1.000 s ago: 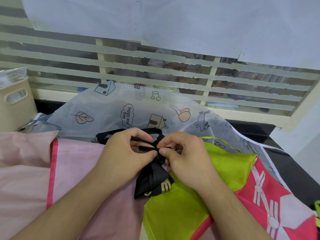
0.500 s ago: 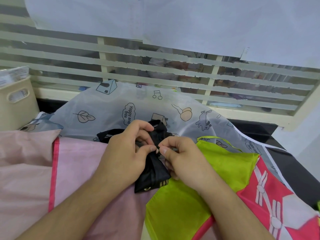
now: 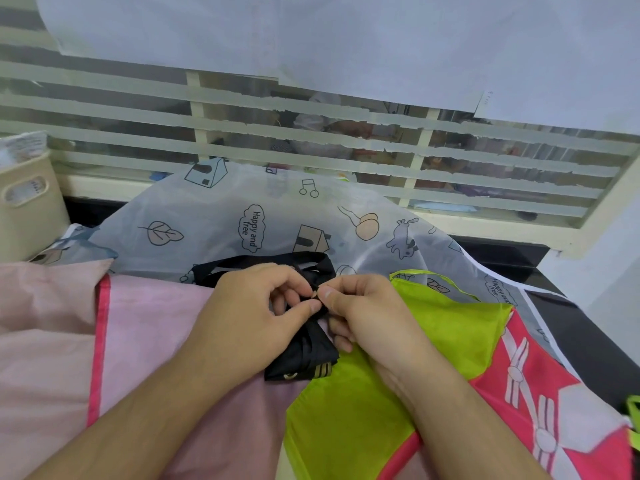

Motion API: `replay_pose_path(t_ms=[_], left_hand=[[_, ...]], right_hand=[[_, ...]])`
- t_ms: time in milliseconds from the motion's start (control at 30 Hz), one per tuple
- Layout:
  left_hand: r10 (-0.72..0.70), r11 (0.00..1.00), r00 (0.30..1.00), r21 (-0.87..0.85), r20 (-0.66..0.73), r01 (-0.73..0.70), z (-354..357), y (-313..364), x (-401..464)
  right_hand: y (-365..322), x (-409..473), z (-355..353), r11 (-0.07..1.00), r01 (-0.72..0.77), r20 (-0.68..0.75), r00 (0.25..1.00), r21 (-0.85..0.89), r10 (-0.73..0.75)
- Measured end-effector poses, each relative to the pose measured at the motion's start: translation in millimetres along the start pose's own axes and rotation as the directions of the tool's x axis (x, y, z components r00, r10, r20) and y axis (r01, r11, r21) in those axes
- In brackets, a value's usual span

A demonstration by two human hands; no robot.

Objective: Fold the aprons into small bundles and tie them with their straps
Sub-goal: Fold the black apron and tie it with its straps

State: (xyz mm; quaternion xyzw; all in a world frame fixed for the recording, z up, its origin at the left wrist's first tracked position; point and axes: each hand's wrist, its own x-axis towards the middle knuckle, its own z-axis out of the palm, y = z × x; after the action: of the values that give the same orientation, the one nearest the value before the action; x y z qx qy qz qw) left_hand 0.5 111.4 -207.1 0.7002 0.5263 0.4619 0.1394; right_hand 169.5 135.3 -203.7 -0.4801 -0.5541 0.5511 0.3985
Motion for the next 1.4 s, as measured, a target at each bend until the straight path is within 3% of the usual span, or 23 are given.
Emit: replay_pose_path(t_ms=[233, 367, 533, 967, 1300, 1400], left_hand=[[-0.018, 0.995, 1.0, 0.1, 0.023, 0.016, -5, 1, 1], [-0.158, 0.986, 0.987, 0.049, -0.022, 0.159, -6, -9, 6], [-0.245, 0.969, 0.969, 0.024, -0.011, 0.245, -8, -12, 8], [-0.312, 0.943, 0.95, 0.114, -0.028, 0.313, -9, -17, 12], [-0.383, 0.922, 0.923, 0.044, -0.044, 0.385, -10, -21, 13], [-0.408, 0.906, 0.912, -0.104, 0.04, 0.41, -17, -21, 14]], right_hand=[[3, 0, -3, 0.996, -0.001, -0.08, 0.997, -0.092, -0.007], [4, 1, -8, 0.983, -0.081, -0.14, 0.988, -0.165, 0.058], [2, 0, -11, 0.948, -0.137, -0.14, 0.985, -0.287, 0.1], [3, 2, -13, 0.907, -0.167, -0.149, 0.982, -0.386, 0.117], [1, -2, -14, 0.875, -0.149, -0.116, 0.987, -0.46, 0.107], [-2, -2, -16, 0.903, -0.146, -0.071, 0.989, -0.404, 0.128]])
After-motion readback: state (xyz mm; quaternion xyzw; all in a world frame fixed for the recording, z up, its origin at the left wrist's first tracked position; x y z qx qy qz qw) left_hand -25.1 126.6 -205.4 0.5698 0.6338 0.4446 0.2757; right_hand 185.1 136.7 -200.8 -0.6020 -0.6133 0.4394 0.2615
